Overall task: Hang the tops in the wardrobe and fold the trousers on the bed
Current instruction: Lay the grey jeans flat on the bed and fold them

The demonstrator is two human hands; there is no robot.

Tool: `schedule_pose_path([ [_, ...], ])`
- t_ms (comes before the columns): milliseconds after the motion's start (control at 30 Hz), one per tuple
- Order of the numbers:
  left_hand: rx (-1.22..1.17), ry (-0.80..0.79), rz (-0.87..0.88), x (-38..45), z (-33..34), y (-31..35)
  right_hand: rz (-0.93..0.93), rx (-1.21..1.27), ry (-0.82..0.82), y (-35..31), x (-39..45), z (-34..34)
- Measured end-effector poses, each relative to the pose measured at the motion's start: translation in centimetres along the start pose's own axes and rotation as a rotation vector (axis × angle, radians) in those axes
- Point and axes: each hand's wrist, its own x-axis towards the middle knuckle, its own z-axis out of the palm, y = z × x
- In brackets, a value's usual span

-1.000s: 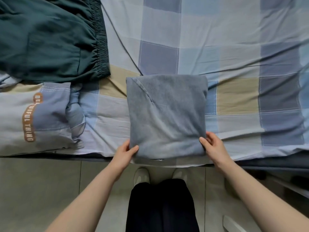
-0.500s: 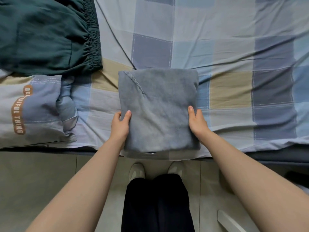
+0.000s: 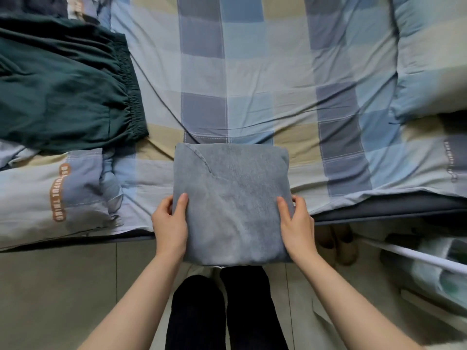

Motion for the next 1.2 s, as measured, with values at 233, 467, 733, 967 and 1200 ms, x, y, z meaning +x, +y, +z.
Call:
schedule_pose_path([
  [233,0.05,-0.186,0.221,-5.5,-5.0,8.5,0.004,0.053,0.183,-5.4,-10.6,-5.8],
  [467,0.045,-0.398,0.279,-10.7,-9.2,13.6,-0.002,0.102,0.404,-6.5,-19.8,-10.0],
  [733,0.004,-0.641,0.41,-18.4,-10.4,17.5,-0.076,0.064,0.592,-6.1,-30.4,-14.7],
  [967,0.139,-0.903,0.543,-26.9,-9.4,17.1,0.155,0.089,0.797,-1.0,-40.1,-16.4],
  [1200,0.277,-1.162,0.624,-37.0,-10.8,12.2,0.35,0.197,0.981,5.9,-52.5,-14.7],
])
